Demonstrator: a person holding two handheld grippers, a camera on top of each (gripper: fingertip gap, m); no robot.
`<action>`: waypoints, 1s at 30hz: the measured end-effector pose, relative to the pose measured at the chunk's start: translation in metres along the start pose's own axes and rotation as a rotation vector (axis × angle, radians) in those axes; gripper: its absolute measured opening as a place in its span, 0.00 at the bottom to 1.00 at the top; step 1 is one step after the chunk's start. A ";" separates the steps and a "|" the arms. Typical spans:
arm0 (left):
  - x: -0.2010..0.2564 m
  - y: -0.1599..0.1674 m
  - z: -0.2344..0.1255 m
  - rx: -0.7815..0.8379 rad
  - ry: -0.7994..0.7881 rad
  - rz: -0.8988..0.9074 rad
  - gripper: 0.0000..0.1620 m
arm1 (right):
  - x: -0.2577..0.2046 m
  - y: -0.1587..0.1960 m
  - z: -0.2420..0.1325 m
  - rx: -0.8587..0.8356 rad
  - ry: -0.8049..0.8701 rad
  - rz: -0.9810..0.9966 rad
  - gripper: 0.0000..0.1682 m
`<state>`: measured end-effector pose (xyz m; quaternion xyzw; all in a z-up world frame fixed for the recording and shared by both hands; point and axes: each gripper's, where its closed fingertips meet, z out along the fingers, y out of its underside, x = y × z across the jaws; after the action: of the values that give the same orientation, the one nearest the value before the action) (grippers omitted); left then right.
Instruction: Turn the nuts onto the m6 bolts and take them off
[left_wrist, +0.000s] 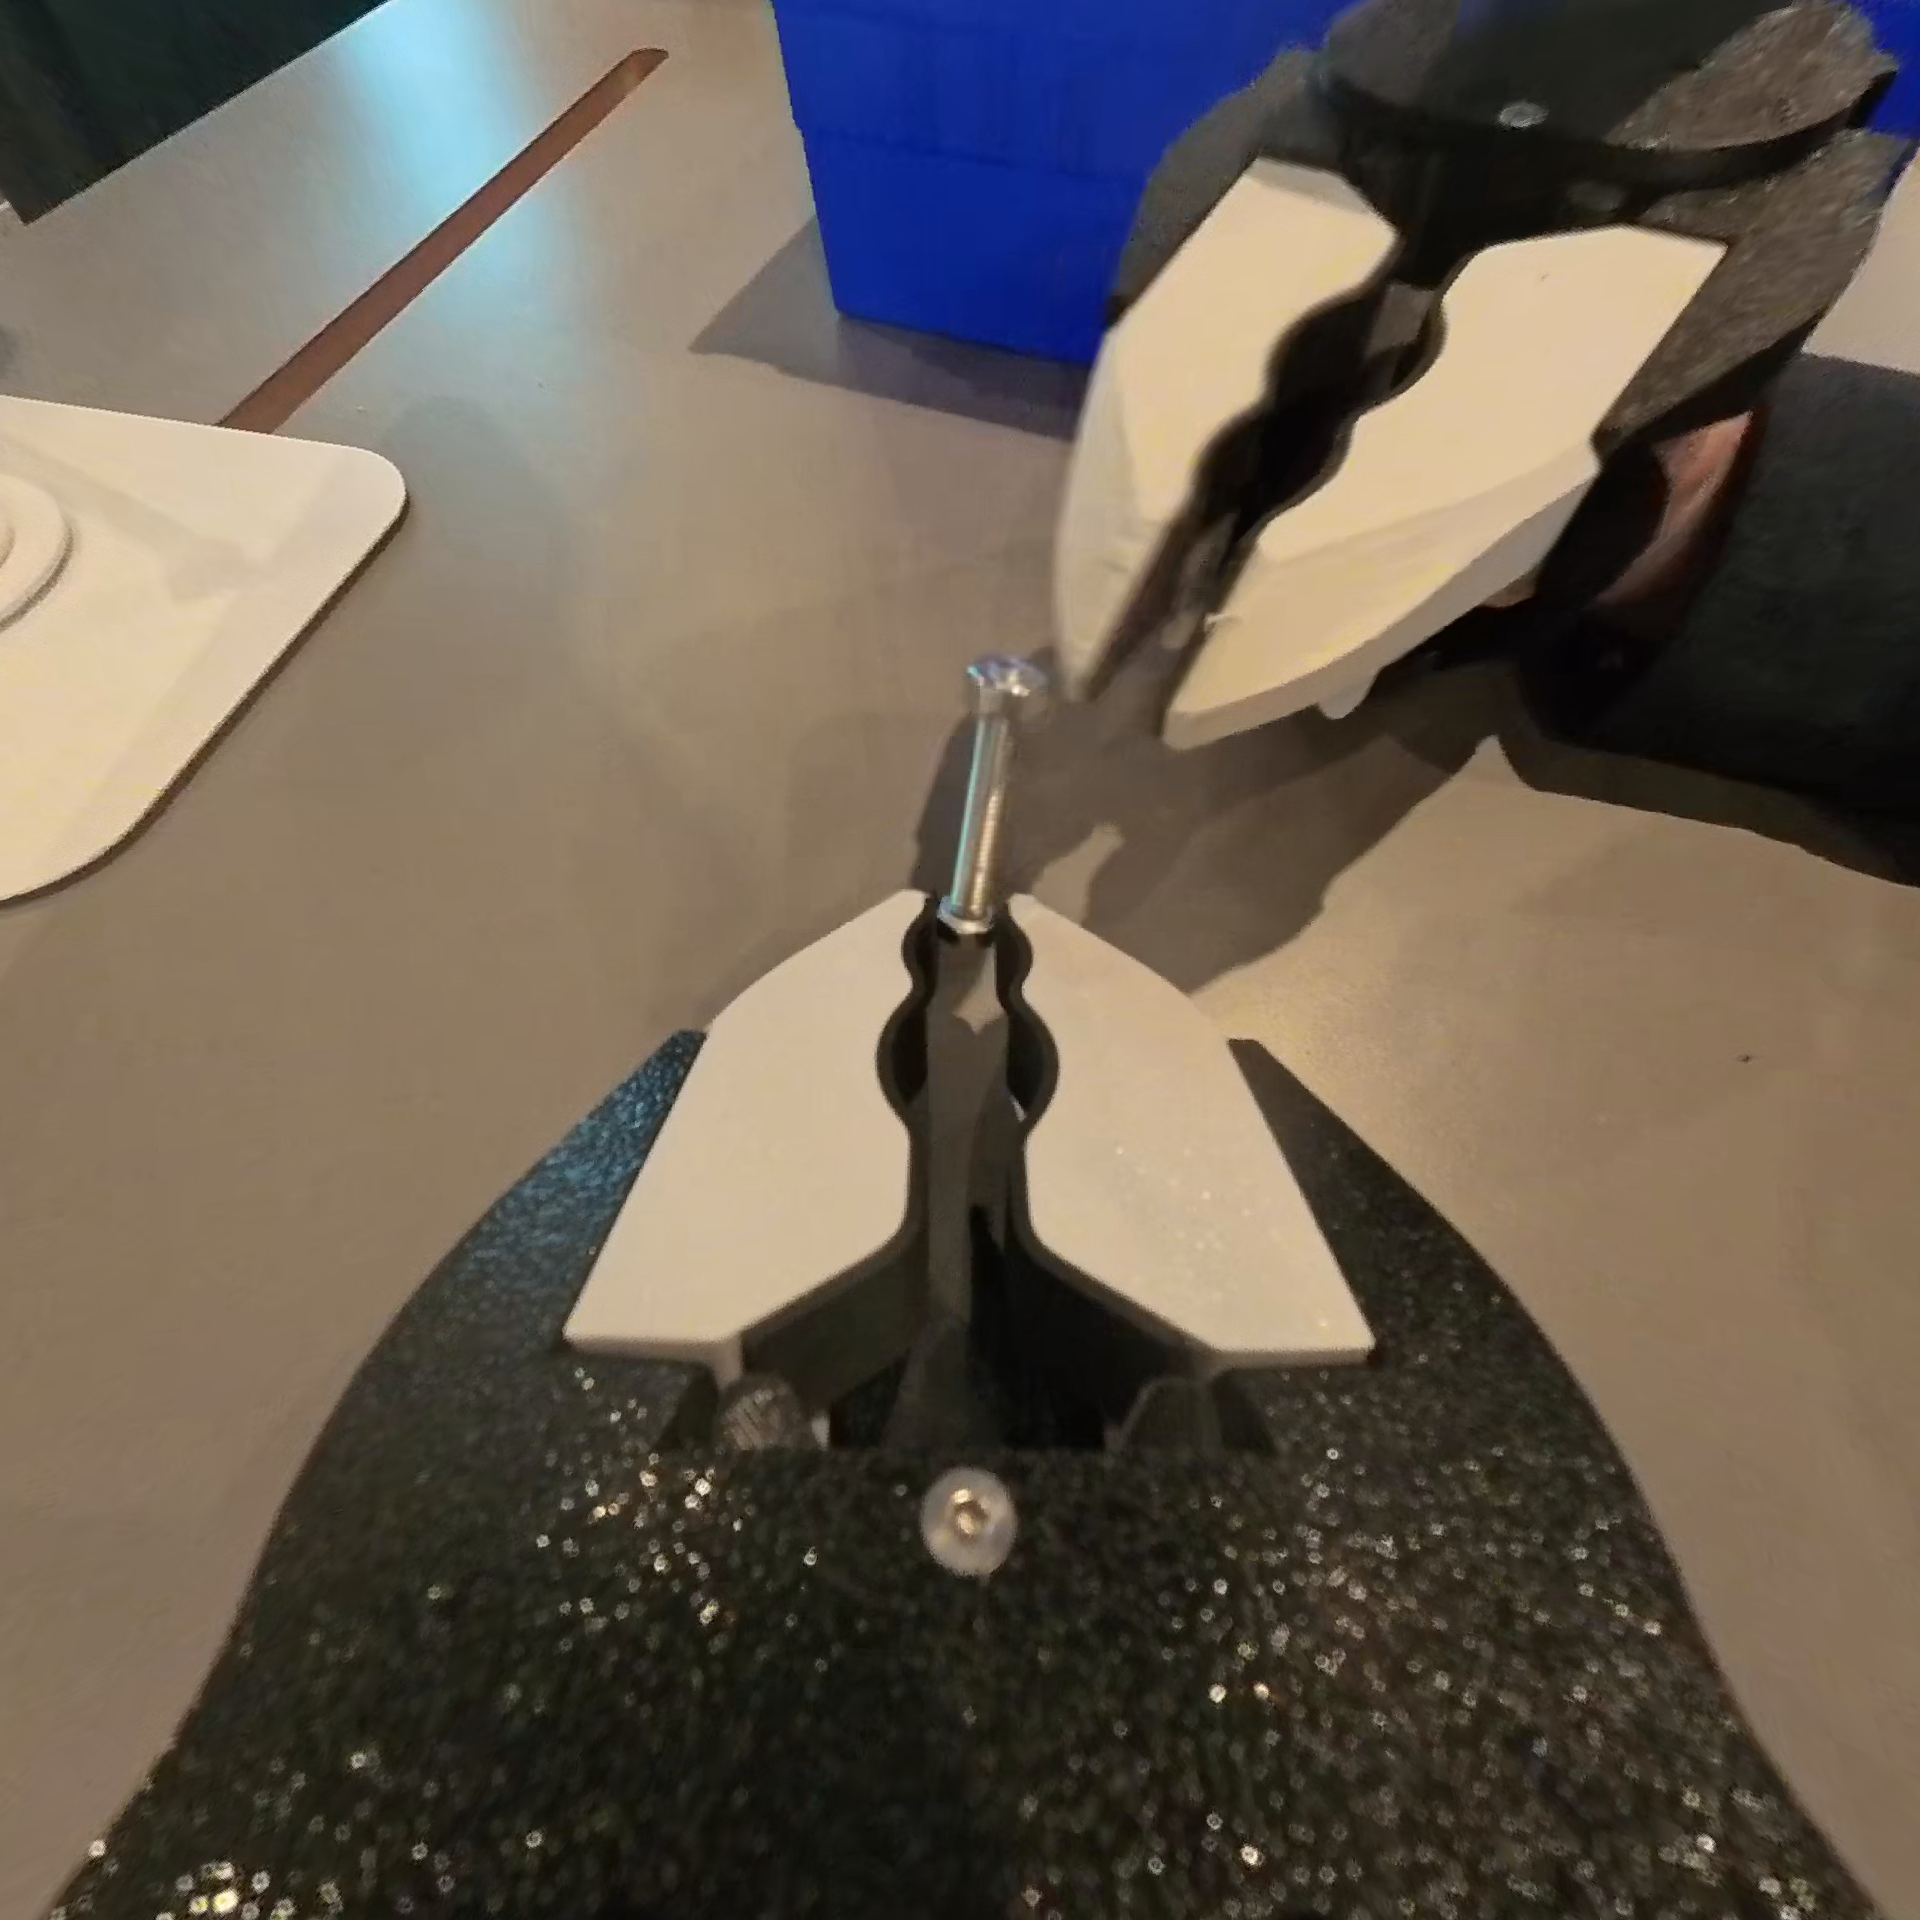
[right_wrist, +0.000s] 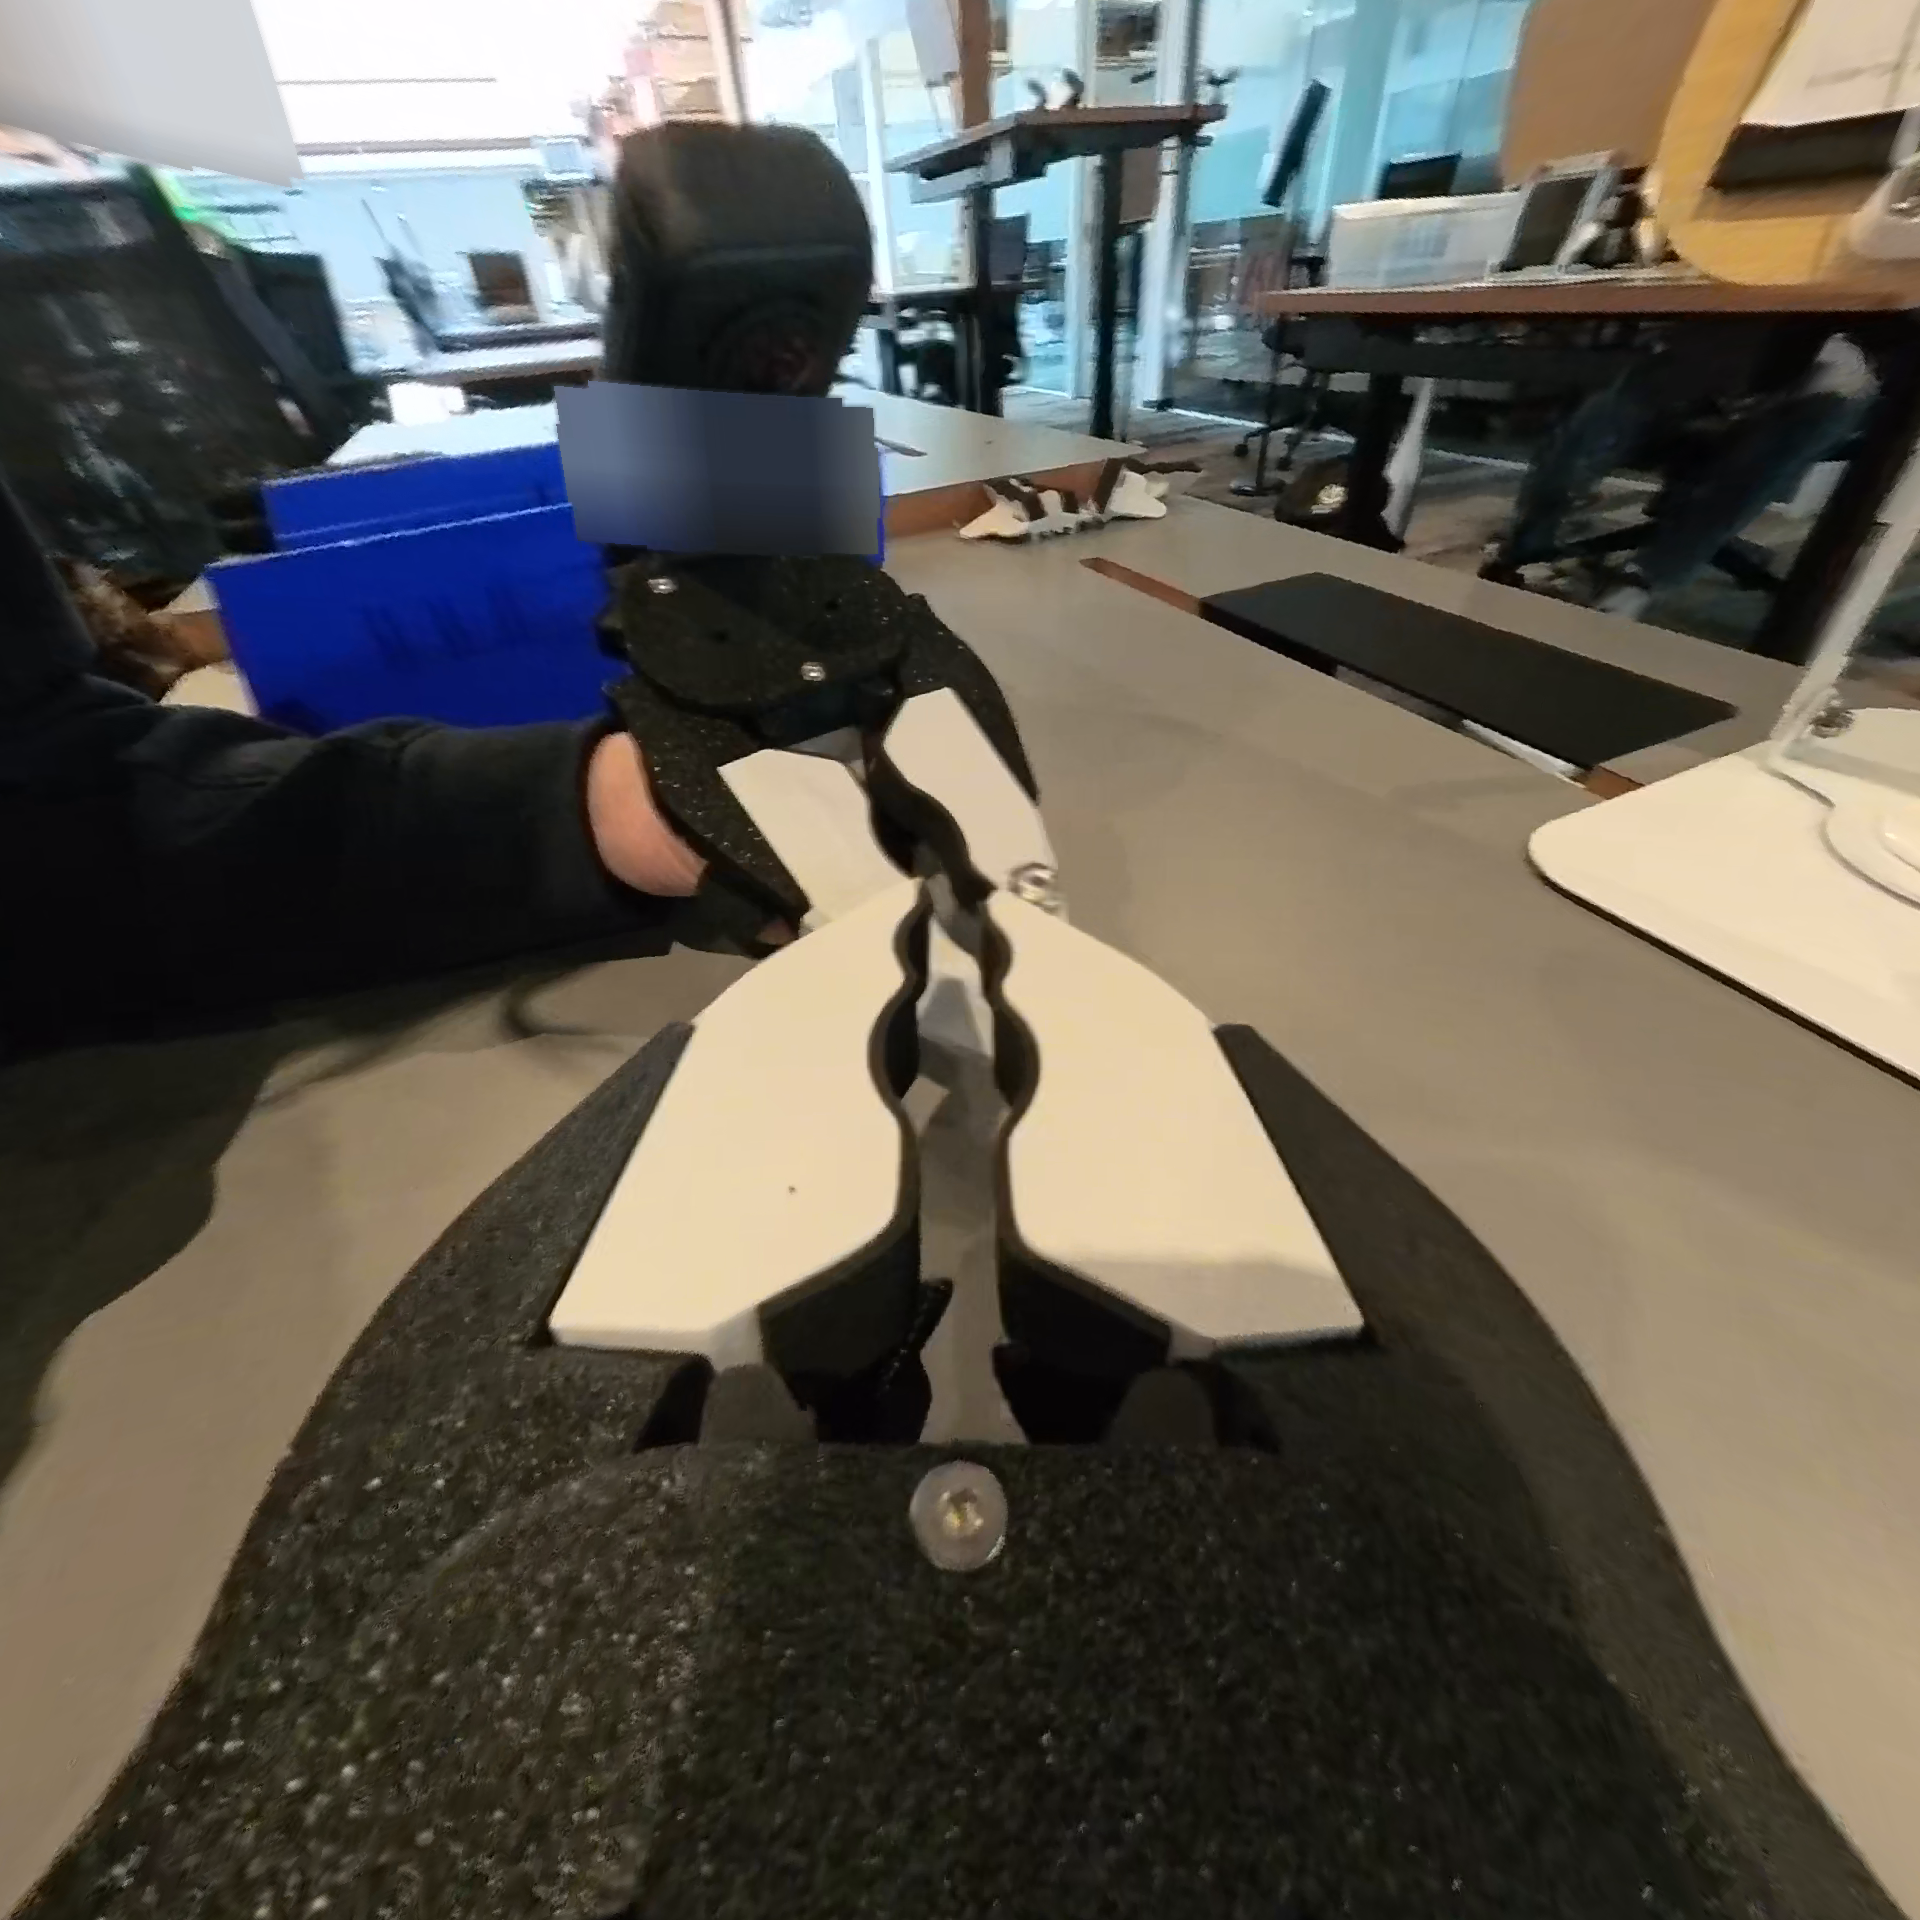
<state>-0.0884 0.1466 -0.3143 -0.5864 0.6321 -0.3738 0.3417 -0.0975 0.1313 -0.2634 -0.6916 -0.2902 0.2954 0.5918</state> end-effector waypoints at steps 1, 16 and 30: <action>0.000 0.000 0.000 0.001 0.001 -0.001 0.06 | -0.003 0.000 -0.001 0.004 -0.024 0.004 0.03; 0.000 0.000 0.000 0.003 0.001 -0.001 0.06 | 0.003 0.000 0.002 0.001 0.032 -0.004 0.11; 0.000 0.000 0.001 -0.002 0.002 0.001 0.06 | 0.009 0.000 0.004 -0.004 0.081 -0.013 0.18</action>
<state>-0.0881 0.1461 -0.3145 -0.5860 0.6333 -0.3736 0.3405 -0.0945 0.1409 -0.2644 -0.7023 -0.2710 0.2627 0.6036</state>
